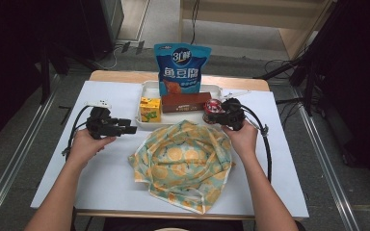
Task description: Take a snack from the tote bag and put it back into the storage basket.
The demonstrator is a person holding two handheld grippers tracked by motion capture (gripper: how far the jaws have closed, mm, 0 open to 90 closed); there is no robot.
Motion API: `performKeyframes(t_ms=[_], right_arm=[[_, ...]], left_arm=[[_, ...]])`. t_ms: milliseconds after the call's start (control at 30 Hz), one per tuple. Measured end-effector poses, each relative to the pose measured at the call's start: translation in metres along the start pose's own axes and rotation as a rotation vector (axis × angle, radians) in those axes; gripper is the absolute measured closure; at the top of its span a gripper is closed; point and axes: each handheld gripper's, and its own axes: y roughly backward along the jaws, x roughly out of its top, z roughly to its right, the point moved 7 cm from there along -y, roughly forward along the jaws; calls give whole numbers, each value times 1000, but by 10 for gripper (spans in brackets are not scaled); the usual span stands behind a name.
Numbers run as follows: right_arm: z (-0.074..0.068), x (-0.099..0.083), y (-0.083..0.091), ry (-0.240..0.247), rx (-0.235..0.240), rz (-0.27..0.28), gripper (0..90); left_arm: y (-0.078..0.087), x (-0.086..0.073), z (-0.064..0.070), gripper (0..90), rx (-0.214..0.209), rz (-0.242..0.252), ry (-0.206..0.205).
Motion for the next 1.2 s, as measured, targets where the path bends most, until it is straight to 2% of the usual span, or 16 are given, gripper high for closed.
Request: performKeyframes(t_ms=[33,133,400,633,833,1000,1200], right_arm=[[-2,1,1,3,32,13,800],[-7,4,4,14,78,37,718],[-8,9,12,-18,110,78,533],[-9,10,17,-16,123,87,505],[-12,10,18,12,114,83,499],[-16,10,20,20,120,82,493],[-24,10,29,37,131,90,443]], left_arm=[[0,0,0,432,0,0,0],[-1,0,1,432,0,-2,-3],[-1,0,0,431,-1,-2,1],[-3,-1,1,430,-4,-9,-1],[-3,-1,1,430,-5,-10,0],[-2,-1,2,430,-3,-15,-1],[-2,-1,3,429,-6,-17,1]])
